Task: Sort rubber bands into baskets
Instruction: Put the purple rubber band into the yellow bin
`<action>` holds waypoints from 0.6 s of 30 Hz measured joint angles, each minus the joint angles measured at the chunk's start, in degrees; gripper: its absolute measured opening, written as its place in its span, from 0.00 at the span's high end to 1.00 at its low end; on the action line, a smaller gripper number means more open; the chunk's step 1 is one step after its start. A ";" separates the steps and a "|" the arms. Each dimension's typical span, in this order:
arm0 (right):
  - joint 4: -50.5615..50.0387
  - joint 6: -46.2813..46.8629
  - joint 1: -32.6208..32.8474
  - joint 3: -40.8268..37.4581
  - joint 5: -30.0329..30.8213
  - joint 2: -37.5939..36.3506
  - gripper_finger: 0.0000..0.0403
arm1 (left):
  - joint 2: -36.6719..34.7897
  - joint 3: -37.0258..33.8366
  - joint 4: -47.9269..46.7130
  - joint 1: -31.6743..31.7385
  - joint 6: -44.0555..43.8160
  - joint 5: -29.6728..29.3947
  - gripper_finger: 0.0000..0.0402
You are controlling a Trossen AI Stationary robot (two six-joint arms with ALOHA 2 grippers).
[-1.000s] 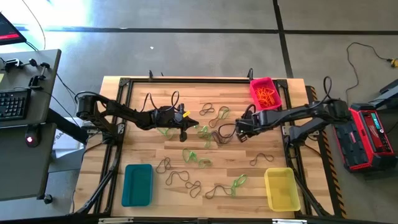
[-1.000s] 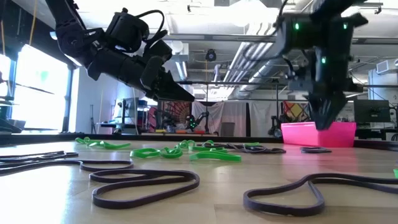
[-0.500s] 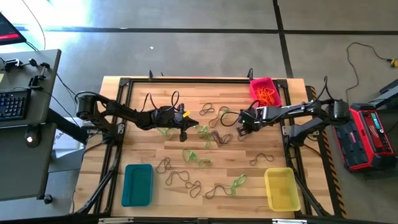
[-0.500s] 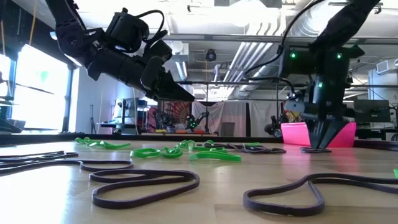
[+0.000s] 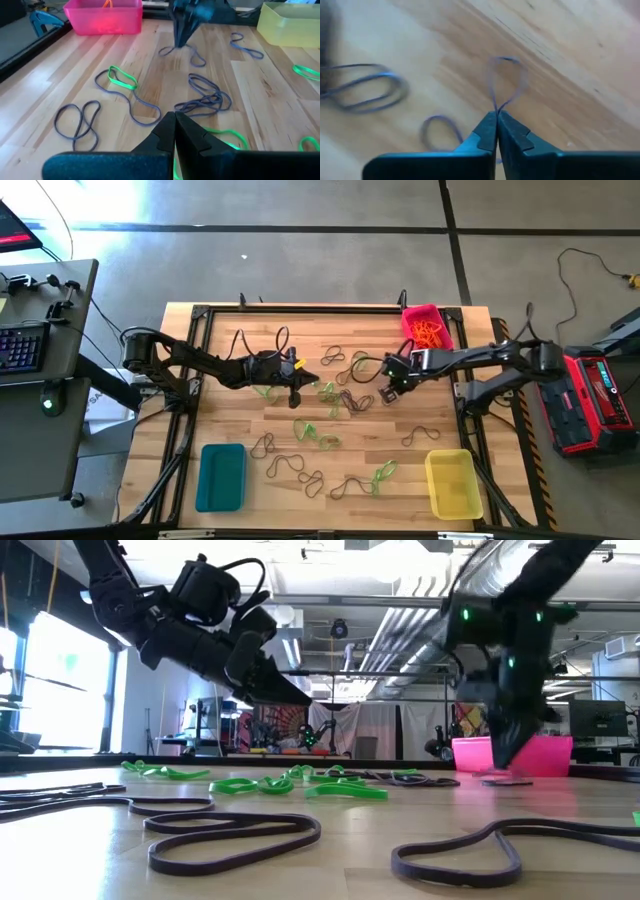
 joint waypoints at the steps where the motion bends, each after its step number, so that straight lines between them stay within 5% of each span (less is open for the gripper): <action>1: -1.64 -0.43 0.55 1.31 0.19 -0.64 1.00 | 0.00 0.00 -0.36 0.00 -0.16 0.09 1.00; 9: -21.81 2.83 10.11 14.60 3.66 -5.75 1.00 | 0.00 0.00 -0.41 0.00 -0.14 0.16 1.00; 18: -46.24 22.93 31.75 30.21 4.81 -7.28 1.00 | 0.00 0.00 -0.41 0.00 -0.01 0.16 1.00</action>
